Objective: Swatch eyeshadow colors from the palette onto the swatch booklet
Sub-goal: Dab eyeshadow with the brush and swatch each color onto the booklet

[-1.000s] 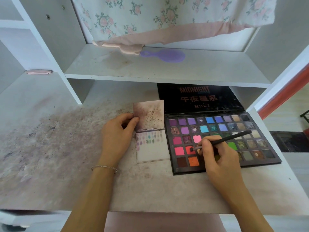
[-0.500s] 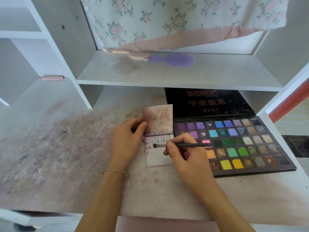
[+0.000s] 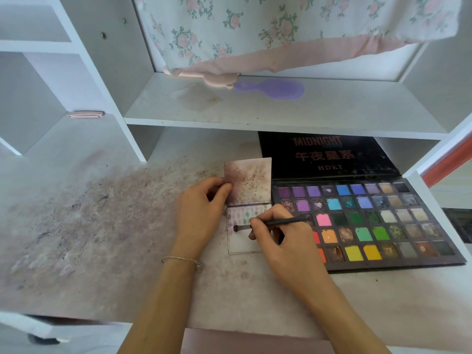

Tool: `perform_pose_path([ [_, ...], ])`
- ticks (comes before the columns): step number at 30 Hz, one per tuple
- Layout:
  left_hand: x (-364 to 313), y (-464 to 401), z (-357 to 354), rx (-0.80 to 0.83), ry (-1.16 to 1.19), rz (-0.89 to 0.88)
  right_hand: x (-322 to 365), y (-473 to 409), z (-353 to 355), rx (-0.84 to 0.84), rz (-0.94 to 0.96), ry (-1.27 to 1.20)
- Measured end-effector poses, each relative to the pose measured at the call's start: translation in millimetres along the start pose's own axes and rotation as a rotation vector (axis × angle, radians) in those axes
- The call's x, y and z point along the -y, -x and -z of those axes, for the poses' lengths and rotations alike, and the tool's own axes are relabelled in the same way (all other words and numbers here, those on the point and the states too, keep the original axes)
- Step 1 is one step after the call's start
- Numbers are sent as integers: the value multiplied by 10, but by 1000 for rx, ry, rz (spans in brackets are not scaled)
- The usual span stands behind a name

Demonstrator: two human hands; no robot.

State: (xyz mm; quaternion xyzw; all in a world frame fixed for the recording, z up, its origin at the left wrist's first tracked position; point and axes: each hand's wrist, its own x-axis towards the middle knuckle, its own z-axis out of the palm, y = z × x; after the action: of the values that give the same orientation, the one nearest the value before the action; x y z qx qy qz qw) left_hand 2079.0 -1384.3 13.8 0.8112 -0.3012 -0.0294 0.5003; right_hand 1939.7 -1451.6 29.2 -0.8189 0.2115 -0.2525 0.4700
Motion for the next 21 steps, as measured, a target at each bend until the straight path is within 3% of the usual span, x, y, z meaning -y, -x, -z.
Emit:
perform_pose_path([
  [21,4,7,2,-7,2,-16,-30,4,-8,32,0,49],
])
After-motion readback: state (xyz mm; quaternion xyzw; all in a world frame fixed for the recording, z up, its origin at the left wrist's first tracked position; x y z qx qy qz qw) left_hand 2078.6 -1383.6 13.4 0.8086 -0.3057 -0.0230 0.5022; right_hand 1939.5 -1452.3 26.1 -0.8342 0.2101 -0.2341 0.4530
